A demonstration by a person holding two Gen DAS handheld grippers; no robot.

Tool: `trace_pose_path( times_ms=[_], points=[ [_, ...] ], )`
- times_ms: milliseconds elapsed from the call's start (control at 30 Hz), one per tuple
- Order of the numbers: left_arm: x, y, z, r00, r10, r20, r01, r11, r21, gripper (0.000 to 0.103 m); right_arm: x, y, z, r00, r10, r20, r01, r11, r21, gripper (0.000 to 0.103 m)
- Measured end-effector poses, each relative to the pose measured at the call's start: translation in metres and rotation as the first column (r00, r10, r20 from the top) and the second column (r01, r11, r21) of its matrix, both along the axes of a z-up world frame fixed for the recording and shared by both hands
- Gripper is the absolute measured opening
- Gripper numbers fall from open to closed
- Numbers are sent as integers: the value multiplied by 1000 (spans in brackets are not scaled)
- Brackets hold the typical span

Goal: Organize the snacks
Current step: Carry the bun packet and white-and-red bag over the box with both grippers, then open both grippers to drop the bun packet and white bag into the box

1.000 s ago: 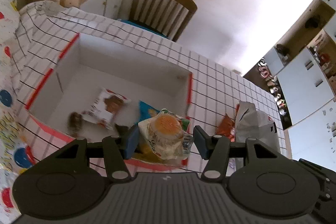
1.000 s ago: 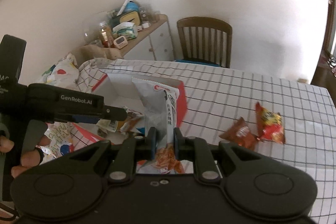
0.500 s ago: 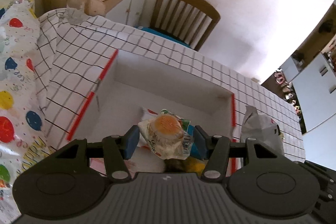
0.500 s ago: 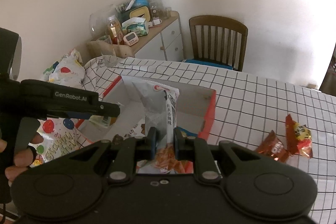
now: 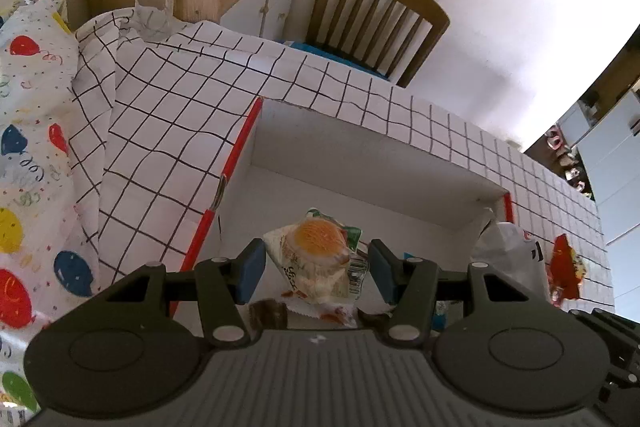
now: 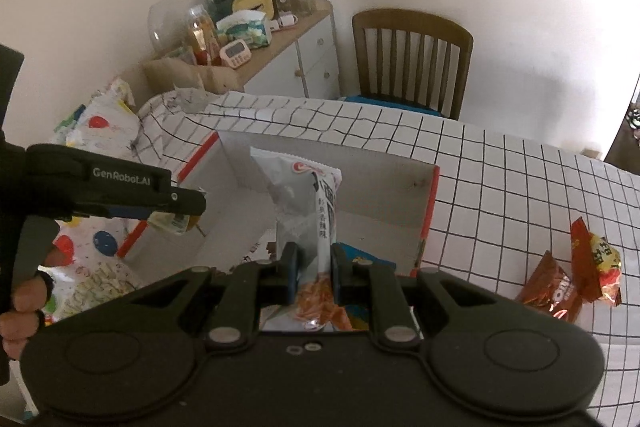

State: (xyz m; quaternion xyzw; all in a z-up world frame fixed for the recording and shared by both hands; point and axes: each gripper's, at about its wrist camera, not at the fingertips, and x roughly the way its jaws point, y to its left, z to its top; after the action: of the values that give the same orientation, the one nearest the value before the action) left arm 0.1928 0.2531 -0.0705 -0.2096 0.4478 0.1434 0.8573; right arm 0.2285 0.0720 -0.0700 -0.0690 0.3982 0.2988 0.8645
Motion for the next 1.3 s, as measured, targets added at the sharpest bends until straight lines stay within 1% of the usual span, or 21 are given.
trace_pose_path(
  times_ms=[133, 467, 667, 733, 800, 833, 867, 1000, 1100, 1167, 1200, 1233, 1300],
  points=[
    [12, 2, -14, 999, -16, -28, 17, 1000, 8, 56, 9, 13, -12, 1000, -16, -8, 15, 999, -33, 15],
    [31, 0, -43, 995, -17, -97, 19, 1000, 18, 56, 25, 33, -42, 999, -25, -34, 21, 992, -123, 15],
    [34, -3, -49, 993, -30, -117, 32, 999, 18, 57, 29, 35, -52, 998, -31, -48, 23, 988, -153, 15],
    [33, -3, -48, 993, -32, -109, 34, 999, 18, 57, 29, 36, -54, 998, -26, -52, 17, 987, -159, 15],
    [32, -4, -46, 994, -26, -107, 29, 999, 25, 60, 30, 37, -55, 998, -22, -57, 13, 987, -163, 15],
    [31, -3, -45, 994, -25, -103, 28, 999, 22, 66, 30, 37, -56, 998, -21, -61, 11, 987, -163, 15],
    [30, -3, -44, 995, -22, -98, 24, 1000, 19, 69, 31, 38, -57, 998, -21, -61, 11, 986, -165, 15],
    [25, -2, -41, 995, -5, -97, 7, 1000, 14, 69, 30, 38, -57, 999, -19, -49, 12, 988, -154, 23],
    [20, -3, -39, 995, 9, -101, -7, 1000, 20, 69, 28, 36, -53, 999, -10, -41, 4, 990, -140, 26],
    [16, -5, -37, 995, 14, -99, -11, 999, 31, 69, 26, 34, -50, 999, -12, -35, 8, 991, -134, 33],
    [14, -6, -35, 995, 15, -96, -12, 999, 36, 69, 26, 34, -49, 999, -13, -35, 8, 992, -130, 43],
    [12, -7, -33, 996, 16, -93, -13, 999, 39, 69, 24, 32, -47, 999, -8, -33, 4, 993, -121, 49],
    [8, -8, -30, 996, 20, -87, -17, 999, 37, 69, 21, 31, -45, 1000, -3, -23, 1, 992, -124, 52]
  ],
)
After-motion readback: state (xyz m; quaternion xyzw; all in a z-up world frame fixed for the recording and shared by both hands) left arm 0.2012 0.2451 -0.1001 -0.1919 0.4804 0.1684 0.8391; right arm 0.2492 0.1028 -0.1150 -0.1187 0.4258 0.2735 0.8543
